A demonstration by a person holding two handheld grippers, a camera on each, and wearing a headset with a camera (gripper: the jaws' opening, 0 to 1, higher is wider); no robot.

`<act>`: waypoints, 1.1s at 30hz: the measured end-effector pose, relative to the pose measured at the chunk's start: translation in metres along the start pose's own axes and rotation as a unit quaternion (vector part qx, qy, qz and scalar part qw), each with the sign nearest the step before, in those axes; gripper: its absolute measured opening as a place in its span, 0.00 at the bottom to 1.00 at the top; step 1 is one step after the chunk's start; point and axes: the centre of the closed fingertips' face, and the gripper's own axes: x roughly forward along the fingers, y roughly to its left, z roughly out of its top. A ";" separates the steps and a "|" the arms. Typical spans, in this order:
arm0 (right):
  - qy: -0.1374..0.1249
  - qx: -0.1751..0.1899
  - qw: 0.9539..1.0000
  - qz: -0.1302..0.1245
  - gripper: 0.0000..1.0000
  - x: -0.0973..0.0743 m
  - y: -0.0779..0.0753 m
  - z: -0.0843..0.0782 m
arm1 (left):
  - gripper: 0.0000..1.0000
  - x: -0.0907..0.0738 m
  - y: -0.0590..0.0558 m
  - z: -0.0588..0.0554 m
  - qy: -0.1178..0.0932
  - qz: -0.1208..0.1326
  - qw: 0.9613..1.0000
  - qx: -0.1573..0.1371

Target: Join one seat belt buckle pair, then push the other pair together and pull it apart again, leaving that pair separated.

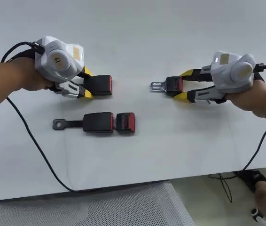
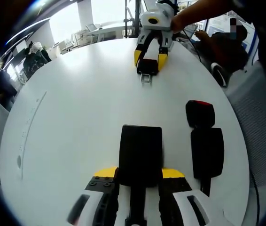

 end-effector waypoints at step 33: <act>0.014 -0.015 1.000 -0.008 0.57 -0.014 0.016 -0.005 | 0.53 -0.004 -0.016 -0.003 0.007 -0.024 0.999 -0.020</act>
